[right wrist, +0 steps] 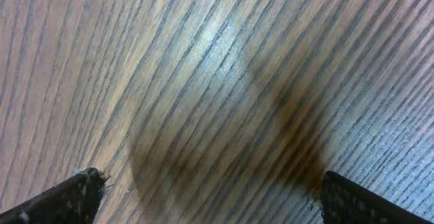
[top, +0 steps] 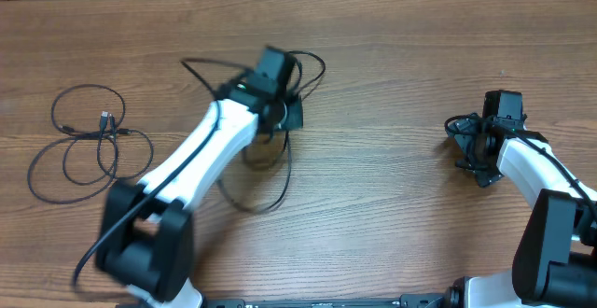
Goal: Untangle cables
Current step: 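Lift the cable and carry it to the far left pile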
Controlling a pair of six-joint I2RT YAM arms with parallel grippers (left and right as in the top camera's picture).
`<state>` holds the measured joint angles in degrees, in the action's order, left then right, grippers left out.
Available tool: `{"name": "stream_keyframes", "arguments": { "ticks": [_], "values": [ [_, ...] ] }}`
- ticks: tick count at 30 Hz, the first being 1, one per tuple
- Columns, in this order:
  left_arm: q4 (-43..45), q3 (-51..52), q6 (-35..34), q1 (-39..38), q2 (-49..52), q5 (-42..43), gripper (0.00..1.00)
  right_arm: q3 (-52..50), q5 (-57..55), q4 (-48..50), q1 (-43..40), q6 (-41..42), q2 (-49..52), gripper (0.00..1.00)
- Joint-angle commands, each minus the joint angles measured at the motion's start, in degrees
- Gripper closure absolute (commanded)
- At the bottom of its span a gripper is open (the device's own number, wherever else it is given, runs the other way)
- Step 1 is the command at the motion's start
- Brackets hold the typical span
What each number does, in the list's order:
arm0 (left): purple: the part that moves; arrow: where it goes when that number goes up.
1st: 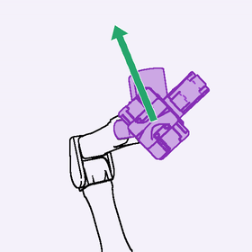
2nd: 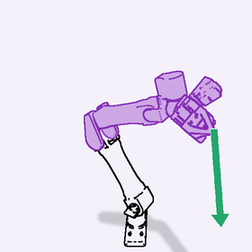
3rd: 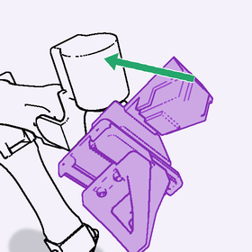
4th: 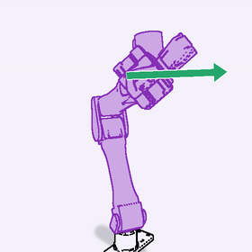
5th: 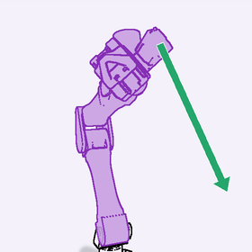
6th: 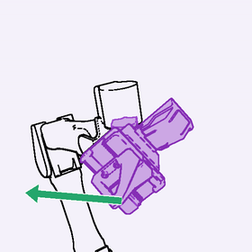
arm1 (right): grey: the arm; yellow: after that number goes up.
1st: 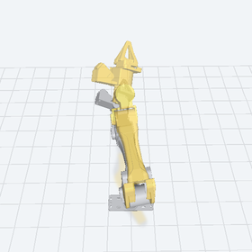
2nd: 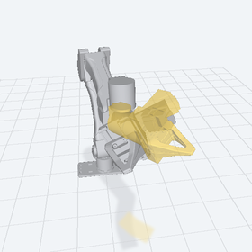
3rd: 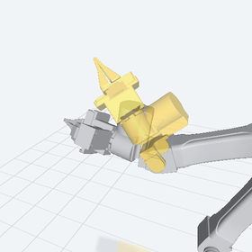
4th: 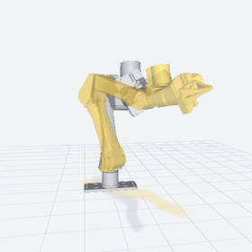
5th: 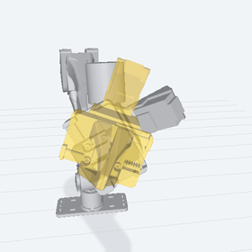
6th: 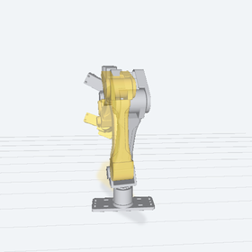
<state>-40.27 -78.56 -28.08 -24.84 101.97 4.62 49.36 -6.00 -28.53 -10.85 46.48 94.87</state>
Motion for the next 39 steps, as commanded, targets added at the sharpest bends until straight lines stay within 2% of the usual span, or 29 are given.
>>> {"name": "stream_keyframes", "arguments": {
  "ticks": [1,5,11,18,24,26,27,30,31,35,39],
  "values": [
    [0.1,-5.2,2.4,0.1,-9.2,4.4,0.96,-0.1,-0.4,0.2,-0.1,-0.5,-1.0,0.00],
    [1.4,-7.8,2.4,0.1,-14.6,3.9,0.96,-0.1,-0.3,0.2,-0.1,-0.5,-1.0,0.00],
    [8.7,-9.1,4.2,0.2,-21.2,1.1,0.96,-0.1,-0.3,0.2,-0.1,-0.5,-1.0,0.00],
    [12.3,-9.1,7.6,0.2,-26.5,-18.3,0.96,-0.1,-0.4,0.2,-0.1,-0.5,-1.0,0.00],
    [11.9,-9.1,15.9,0.2,-26.3,-37.4,0.96,-0.1,-0.4,0.1,-0.1,-0.5,-1.0,0.00],
    [10.6,-9.0,23.1,0.2,-25.1,-46.5,0.96,-0.1,-0.4,0.2,-0.1,-0.5,-1.0,0.00],
    [9.5,-9.0,26.3,0.2,-24.7,-48.2,0.92,-0.1,-0.3,0.2,-0.1,-0.5,-1.0,0.00],
    [5.6,-9.0,36.2,0.8,-23.0,-50.7,0.88,-0.1,-0.3,0.2,-0.1,-0.5,-1.0,0.00],
    [4.7,-9.0,37.6,1.3,-22.4,-51.1,0.87,-0.1,-0.4,0.2,-0.1,-0.5,-1.0,0.00],
    [2.6,-9.0,38.4,5.2,-19.2,-54.3,0.96,-0.1,-0.3,0.2,-0.1,-0.5,-1.0,0.00],
    [2.6,-9.0,38.4,11.9,-15.9,-54.6,0.96,-0.1,-0.3,0.2,-0.1,-0.5,-1.0,0.00]
  ]
}}
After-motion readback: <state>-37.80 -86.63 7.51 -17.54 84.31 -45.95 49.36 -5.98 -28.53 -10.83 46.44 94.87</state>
